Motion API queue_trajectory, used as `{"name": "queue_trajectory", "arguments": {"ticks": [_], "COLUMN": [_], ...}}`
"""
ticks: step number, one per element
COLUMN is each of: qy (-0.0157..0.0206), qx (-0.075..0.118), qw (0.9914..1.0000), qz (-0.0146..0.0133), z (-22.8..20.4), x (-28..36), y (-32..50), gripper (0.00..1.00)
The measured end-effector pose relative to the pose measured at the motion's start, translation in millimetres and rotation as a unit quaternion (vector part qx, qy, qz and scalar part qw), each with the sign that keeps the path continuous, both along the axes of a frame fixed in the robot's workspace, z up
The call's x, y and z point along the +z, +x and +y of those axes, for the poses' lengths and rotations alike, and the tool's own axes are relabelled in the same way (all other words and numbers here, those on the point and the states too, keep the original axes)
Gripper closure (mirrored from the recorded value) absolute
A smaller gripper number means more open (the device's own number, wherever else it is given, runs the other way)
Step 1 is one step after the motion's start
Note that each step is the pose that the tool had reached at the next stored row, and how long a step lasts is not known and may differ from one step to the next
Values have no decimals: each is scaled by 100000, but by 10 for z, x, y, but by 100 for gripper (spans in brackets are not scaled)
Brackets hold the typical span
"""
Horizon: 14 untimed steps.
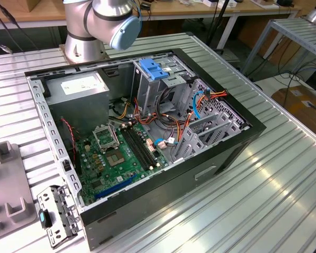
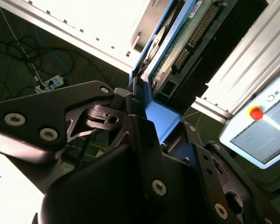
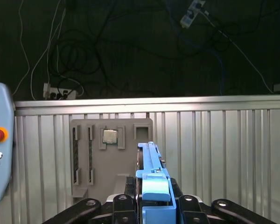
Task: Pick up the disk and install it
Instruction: 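Pick up the disk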
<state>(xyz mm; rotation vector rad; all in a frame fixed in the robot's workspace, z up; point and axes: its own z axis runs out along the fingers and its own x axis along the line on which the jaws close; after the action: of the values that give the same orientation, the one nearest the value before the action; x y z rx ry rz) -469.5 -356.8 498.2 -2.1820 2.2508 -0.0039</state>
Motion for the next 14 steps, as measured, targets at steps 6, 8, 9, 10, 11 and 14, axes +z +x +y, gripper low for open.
{"name": "queue_trajectory", "arguments": {"ticks": [6, 8, 9, 10, 11, 14], "qy": [0, -1, 1, 2, -1, 0], "qx": [-1, 0, -1, 0, -1, -1], "qw": [100000, 100000, 100000, 100000, 100000, 100000], "qz": [-1, 3, -2, 0, 1, -1], "z": [0, 0, 0, 0, 0, 0], "x": [0, 0, 0, 0, 0, 0], "y": [83, 108, 120, 130, 149, 202], "gripper": [63, 63, 63, 63, 63, 63]}}
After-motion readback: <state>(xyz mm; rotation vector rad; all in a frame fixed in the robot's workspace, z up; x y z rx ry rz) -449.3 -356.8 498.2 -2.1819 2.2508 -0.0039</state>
